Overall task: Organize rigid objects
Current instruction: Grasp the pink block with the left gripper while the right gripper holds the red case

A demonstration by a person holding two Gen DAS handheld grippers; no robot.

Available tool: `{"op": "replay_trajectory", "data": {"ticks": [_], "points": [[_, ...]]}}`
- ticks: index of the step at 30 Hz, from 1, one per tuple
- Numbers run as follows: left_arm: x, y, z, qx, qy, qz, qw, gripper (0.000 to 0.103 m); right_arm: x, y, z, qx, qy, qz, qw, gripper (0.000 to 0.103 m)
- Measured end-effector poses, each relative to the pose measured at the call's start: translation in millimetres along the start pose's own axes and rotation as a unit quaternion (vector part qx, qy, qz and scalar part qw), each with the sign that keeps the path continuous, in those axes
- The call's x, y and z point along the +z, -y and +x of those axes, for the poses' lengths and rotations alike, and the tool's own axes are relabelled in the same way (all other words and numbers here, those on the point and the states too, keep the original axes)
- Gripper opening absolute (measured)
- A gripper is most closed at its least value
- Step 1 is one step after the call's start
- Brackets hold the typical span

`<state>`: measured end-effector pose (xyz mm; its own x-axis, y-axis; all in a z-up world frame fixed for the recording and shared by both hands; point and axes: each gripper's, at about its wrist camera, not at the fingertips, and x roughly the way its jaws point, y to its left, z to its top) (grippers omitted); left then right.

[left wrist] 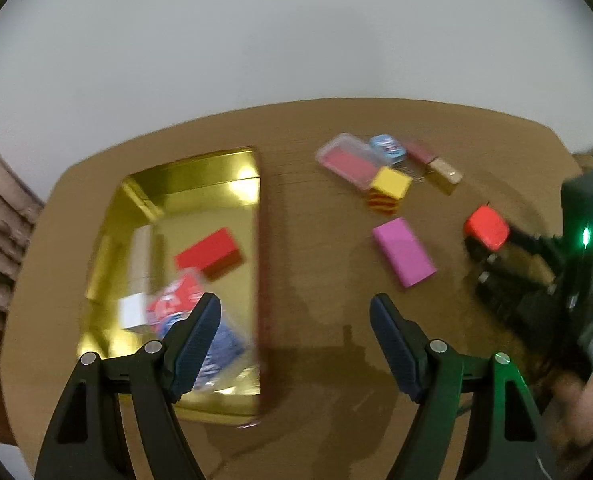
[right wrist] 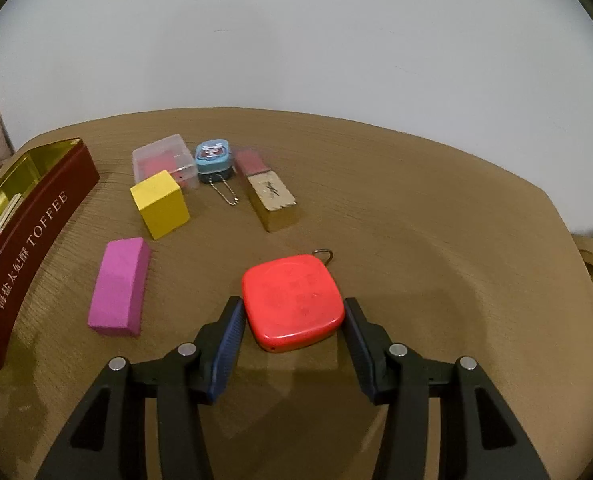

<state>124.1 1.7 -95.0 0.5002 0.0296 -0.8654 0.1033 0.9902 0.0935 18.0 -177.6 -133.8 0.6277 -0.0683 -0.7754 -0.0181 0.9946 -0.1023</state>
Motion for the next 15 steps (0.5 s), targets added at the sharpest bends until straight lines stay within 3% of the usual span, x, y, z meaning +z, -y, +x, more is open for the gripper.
{"op": "replay_trajectory", "data": {"ticks": [4, 9, 15], "points": [[16, 19, 21, -0.017, -0.025, -0.027, 0.9992, 0.074, -7, 3, -5, 0.003, 0.001, -0.004, 1.000, 0.051], [31, 33, 49, -0.010, -0.047, -0.049, 0.9977, 0.074, -1, 8, 2, 0.007, 0.000, -0.001, 1.000, 0.051], [42, 45, 73, -0.021, -0.067, -0.064, 0.9955, 0.071, 19, 15, 10, 0.009, -0.001, 0.000, 1.000, 0.051]]}}
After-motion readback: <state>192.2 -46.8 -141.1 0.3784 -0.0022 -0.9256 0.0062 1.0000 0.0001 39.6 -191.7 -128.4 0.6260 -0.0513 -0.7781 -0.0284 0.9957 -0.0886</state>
